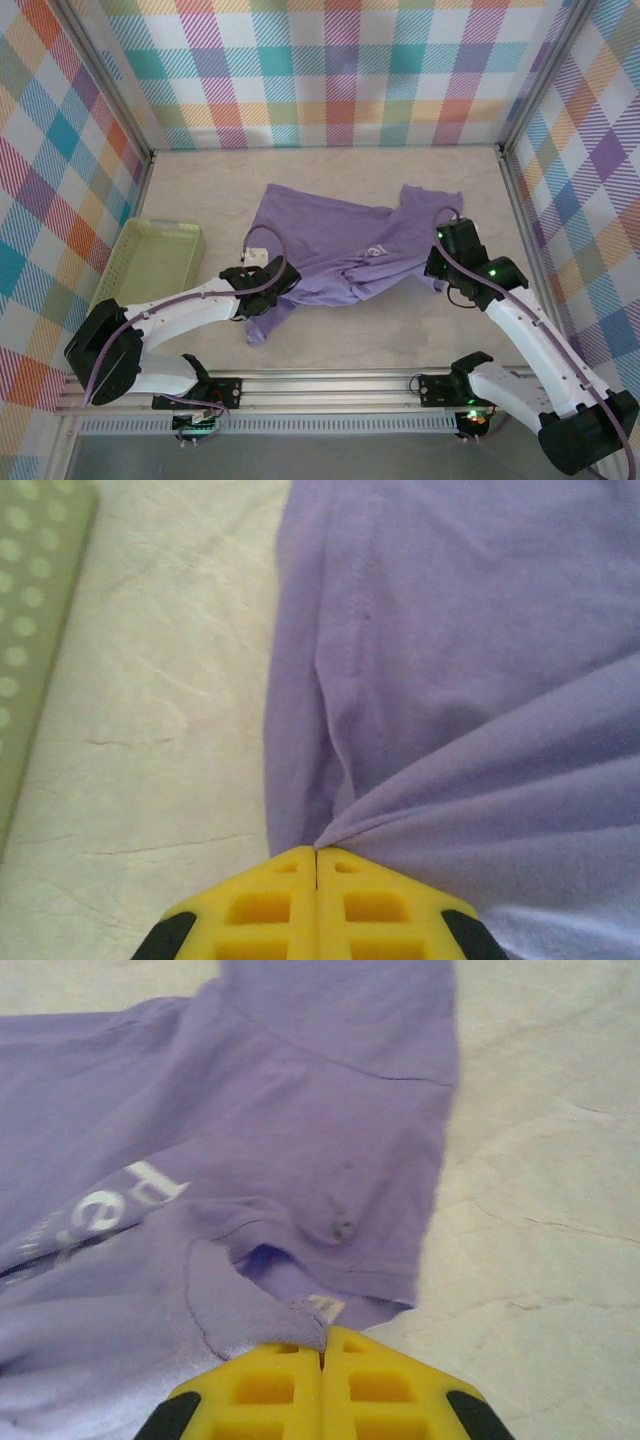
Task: Fold the inside-out t-shirt
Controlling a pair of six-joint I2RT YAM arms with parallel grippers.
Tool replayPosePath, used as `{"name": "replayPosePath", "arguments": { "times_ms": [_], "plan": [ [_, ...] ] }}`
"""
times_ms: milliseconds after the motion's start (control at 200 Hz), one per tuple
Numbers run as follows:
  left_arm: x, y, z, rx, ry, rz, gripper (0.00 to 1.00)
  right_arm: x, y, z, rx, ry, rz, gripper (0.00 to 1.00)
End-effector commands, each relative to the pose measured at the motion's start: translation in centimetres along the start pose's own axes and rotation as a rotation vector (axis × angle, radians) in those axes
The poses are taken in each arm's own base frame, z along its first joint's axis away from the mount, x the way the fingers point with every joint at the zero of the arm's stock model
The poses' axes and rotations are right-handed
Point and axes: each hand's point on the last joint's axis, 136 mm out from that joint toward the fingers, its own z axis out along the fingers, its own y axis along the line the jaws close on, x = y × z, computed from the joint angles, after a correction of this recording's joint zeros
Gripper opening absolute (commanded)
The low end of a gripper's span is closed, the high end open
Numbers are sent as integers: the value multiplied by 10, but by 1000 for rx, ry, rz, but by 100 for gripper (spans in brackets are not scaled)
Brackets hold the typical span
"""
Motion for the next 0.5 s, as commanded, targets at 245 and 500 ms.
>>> {"name": "replayPosePath", "arguments": {
  "times_ms": [245,500],
  "plan": [
    [-1,36,8,-191,33,-60,0,9,-56,10,181,39,161,0],
    [-15,-26,2,-31,61,122,18,22,-4,62,-35,186,94,0]
  ]
}}
